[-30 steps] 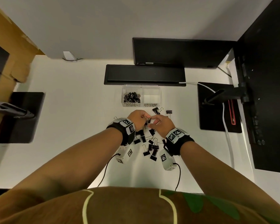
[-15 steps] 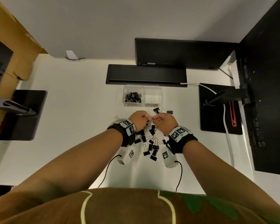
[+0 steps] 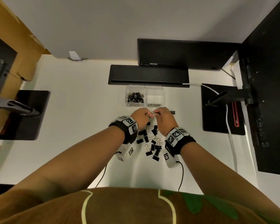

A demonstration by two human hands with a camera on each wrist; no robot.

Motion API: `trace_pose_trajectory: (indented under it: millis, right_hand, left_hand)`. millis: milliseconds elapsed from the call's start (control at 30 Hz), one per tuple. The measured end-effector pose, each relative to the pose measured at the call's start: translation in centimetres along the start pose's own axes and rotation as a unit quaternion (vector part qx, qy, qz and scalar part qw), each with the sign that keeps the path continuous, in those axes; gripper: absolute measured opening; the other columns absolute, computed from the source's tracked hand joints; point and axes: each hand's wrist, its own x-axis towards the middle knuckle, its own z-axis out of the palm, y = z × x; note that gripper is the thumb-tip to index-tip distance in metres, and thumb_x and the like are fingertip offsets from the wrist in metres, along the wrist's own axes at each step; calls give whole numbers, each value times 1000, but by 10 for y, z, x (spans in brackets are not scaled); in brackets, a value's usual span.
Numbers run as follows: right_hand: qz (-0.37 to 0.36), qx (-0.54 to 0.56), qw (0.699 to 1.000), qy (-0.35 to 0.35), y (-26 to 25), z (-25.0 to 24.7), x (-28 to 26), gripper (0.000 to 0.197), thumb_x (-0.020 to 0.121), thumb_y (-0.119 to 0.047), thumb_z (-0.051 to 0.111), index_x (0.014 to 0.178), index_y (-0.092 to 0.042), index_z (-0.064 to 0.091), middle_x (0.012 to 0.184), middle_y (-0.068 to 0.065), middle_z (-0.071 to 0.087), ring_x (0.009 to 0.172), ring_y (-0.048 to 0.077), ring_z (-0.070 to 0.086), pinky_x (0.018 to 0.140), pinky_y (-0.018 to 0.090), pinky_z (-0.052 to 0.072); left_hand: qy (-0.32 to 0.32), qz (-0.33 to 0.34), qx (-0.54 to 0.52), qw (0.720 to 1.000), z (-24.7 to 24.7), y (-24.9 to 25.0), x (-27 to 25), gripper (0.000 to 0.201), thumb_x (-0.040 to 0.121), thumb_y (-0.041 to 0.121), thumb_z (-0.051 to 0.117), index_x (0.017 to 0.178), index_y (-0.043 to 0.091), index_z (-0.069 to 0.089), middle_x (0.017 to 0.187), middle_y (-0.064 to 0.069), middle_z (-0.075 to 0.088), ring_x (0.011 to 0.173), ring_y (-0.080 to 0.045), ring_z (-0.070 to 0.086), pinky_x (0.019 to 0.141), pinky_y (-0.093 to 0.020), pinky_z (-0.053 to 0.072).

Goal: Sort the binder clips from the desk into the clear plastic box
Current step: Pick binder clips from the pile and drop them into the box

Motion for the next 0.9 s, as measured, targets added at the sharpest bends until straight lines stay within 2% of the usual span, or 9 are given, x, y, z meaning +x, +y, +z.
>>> trace_pose_trajectory:
  millis: [100,267,333,400,467,633,700,767,900]
  right_hand:
    - [-10,-14,1000,-12,-1,-1,0,26,96,-5,41,119,-5,53,122,10,50,101,15,51,87,17,35]
    - [-5,56,998,-4,-6,-3,2,22,94,-7,48,113,-8,59,116,6,56,100,17,56,93,28,47]
    - [29,119,992,-8,-8,-5,2,22,92,-6,51,110,-13,60,110,3,58,94,18,59,81,26,53]
    - [58,181,982,-14,-10,-9,3,23,89,-2,53,108,-12,62,101,5,63,82,16,62,71,18,49]
    - [76,241,967,-24,-13,-13,2,27,86,3,54,108,-9,64,95,8,66,76,14,62,74,18,48]
    - [102,330,938,-34,-17,-13,1,30,78,13,56,99,-5,67,89,7,66,85,22,64,90,32,52]
    - [105,370,923,-27,-19,-14,3,31,77,16,55,89,-9,68,84,8,65,82,22,64,87,33,53]
    - [106,394,913,-17,-19,-16,5,32,79,18,51,86,-9,66,81,9,63,75,20,64,79,27,55]
    - [126,406,905,5,-13,-23,10,31,81,16,51,85,-10,67,88,13,61,74,20,64,71,23,56]
  left_hand:
    - [-8,15,-3,1000,-4,1,0,35,94,2,32,103,0,65,107,-11,64,53,-4,37,49,-19,28]
    - [-6,27,26,999,-8,-5,2,32,96,11,36,96,6,68,83,4,56,63,-9,46,55,-20,33]
    - [-3,37,20,999,-8,-9,1,29,96,13,39,97,7,67,78,7,54,65,-9,47,56,-18,33]
    - [6,51,-1,999,-6,-13,0,23,95,13,43,97,9,66,83,6,56,70,-7,49,59,-15,35]
    - [15,44,-48,998,-6,-15,-2,19,94,12,47,95,12,65,78,5,56,66,-5,48,59,-17,37]
    - [-11,2,-94,996,-11,-16,-4,12,93,17,52,84,15,60,66,6,51,59,-7,45,56,-20,37]
    - [-30,-17,-85,996,-14,-18,-3,11,93,16,52,85,12,59,65,5,52,57,-8,45,54,-21,38]
    - [-43,-36,-76,996,-16,-23,-2,13,92,16,52,81,13,58,66,3,52,56,-9,46,53,-22,40]
    - [0,-46,-81,996,-24,-33,-2,22,94,17,50,73,19,56,67,4,52,58,-9,46,52,-20,40]
